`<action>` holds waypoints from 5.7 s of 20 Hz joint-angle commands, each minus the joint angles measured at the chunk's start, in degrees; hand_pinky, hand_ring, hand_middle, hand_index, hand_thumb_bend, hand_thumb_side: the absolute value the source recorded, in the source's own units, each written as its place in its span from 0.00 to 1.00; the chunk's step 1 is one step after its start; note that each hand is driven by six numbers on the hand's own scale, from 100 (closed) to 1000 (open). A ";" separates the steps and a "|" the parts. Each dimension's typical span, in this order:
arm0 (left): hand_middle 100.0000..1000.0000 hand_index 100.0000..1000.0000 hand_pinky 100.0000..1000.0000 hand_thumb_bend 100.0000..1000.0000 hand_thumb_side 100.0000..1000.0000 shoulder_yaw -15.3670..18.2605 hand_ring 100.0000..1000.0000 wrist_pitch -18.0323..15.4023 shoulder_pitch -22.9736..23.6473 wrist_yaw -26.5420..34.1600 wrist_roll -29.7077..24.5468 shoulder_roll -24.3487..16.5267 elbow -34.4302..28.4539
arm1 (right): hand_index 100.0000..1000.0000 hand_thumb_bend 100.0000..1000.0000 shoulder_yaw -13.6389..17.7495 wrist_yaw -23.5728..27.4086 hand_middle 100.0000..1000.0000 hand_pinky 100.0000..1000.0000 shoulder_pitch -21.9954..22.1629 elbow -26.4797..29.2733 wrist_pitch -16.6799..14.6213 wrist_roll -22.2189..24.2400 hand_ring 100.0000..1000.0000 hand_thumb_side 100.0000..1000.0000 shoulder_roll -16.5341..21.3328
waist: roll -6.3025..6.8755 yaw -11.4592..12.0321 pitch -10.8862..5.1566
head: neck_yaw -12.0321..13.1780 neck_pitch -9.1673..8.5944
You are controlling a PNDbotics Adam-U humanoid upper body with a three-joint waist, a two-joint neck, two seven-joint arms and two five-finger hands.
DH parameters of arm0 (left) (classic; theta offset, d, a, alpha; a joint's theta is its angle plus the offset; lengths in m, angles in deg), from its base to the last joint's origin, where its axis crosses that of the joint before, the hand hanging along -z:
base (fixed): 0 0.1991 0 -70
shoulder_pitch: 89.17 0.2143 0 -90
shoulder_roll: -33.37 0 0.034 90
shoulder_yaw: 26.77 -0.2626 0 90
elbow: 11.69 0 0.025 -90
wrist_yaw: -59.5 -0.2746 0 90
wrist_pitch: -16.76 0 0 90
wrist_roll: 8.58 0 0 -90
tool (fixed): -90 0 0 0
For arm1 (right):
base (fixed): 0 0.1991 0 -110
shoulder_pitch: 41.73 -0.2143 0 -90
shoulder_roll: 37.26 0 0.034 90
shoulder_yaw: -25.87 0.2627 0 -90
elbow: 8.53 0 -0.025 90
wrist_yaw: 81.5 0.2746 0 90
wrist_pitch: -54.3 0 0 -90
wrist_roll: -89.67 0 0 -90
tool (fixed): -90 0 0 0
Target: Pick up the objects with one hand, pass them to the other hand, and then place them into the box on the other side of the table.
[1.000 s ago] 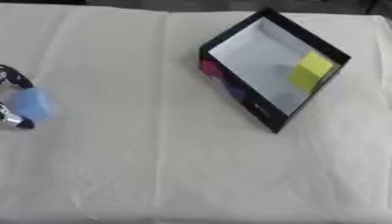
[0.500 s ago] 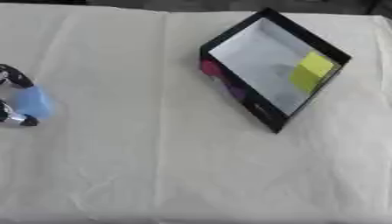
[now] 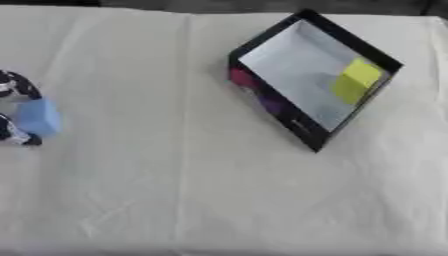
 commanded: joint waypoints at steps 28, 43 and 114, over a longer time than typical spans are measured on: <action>0.55 0.51 0.74 0.00 0.06 1.85 0.70 5.81 -1.24 8.50 0.31 -3.91 -12.93 | 1.00 0.00 0.40 -0.74 0.88 0.71 -0.71 0.48 -0.24 0.23 0.98 0.39 2.61 | 0.68 0.05 -2.09 | -1.14 -0.35; 0.52 0.49 0.72 0.00 0.13 1.81 0.67 6.79 -4.79 11.29 7.03 5.95 -16.61 | 1.00 0.00 -4.17 -6.01 0.89 0.73 -5.81 5.93 0.92 4.45 0.98 0.25 2.74 | 0.11 -0.26 -2.42 | -3.64 -0.25; 0.47 0.43 0.69 0.00 0.09 4.41 0.62 -14.47 -6.61 -4.00 23.55 33.32 -6.54 | 1.00 0.00 -25.36 -29.31 0.95 0.80 -24.19 6.19 5.08 33.19 1.00 0.23 -9.13 | -1.67 0.33 -3.04 | -9.42 0.33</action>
